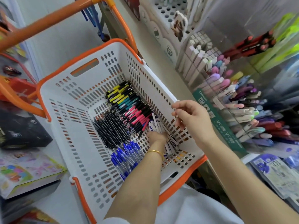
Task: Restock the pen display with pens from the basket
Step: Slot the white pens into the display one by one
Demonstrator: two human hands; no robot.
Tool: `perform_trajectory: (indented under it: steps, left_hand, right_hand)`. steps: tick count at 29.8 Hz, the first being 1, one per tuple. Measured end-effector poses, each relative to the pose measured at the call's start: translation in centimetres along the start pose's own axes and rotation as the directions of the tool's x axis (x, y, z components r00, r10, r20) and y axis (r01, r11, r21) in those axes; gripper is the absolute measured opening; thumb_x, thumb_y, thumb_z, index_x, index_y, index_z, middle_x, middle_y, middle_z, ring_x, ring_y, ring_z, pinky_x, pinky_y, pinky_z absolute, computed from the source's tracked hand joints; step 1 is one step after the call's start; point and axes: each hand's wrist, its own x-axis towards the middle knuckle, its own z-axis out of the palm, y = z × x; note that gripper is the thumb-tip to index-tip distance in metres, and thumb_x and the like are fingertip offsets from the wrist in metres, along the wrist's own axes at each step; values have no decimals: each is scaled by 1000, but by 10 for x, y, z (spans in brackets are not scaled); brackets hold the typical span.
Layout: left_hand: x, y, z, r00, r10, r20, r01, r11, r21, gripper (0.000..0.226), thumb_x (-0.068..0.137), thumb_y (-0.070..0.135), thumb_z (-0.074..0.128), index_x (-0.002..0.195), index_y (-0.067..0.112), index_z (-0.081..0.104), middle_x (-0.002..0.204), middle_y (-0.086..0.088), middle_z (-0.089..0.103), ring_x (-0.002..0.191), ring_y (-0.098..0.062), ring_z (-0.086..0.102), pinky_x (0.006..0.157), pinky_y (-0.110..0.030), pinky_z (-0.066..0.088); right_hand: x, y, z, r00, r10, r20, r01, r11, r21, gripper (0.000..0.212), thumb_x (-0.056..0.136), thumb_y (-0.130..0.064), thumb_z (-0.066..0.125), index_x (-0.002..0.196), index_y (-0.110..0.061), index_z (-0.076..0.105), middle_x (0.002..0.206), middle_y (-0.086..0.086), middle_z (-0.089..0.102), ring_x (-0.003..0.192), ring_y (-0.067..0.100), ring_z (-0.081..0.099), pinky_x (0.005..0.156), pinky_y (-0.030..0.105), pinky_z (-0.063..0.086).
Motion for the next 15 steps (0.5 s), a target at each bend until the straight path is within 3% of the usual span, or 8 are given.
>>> perform_trajectory:
  steps: [5,7,10,13,15]
  left_hand:
    - [-6,3,-12,995,60,84,-61,998,13,52,94,10,58,136,-6,32,135,-20,48,125,-32,49,100,-34,41]
    - [-12,5,-17,992,68,109,-69,998,2,49,95,10,56,136,-5,34,123,-18,52,113,-31,53,89,-31,42]
    - [-22,8,-27,986,50,158,-45,998,-31,45,94,8,56,133,-4,39,110,-15,54,108,-31,56,90,-35,46]
    - [-36,18,-44,974,70,217,-37,988,-151,27,90,3,59,116,0,50,84,-12,57,77,-25,60,67,-32,52]
    - [-47,27,-56,962,141,234,-68,954,-293,31,88,1,61,117,1,51,83,-14,61,70,-24,62,61,-32,53]
  right_hand:
    - [0,1,0,1000,-6,10,7,1000,-12,25,90,6,48,92,-12,65,83,11,66,51,10,56,45,19,44]
    - [0,1,0,1000,-10,18,10,1000,-21,24,90,6,49,93,-11,65,83,11,66,51,9,56,45,19,44]
    - [0,1,-1,999,-27,23,28,999,-35,23,90,6,49,95,-9,65,83,10,66,51,8,56,46,18,45]
    - [-1,0,-1,999,-34,38,36,998,-55,23,90,6,48,96,-8,65,81,9,66,50,6,55,47,18,46]
    - [-2,-1,-1,998,-34,47,37,998,-57,22,91,5,48,94,-9,65,78,7,64,51,6,55,48,19,47]
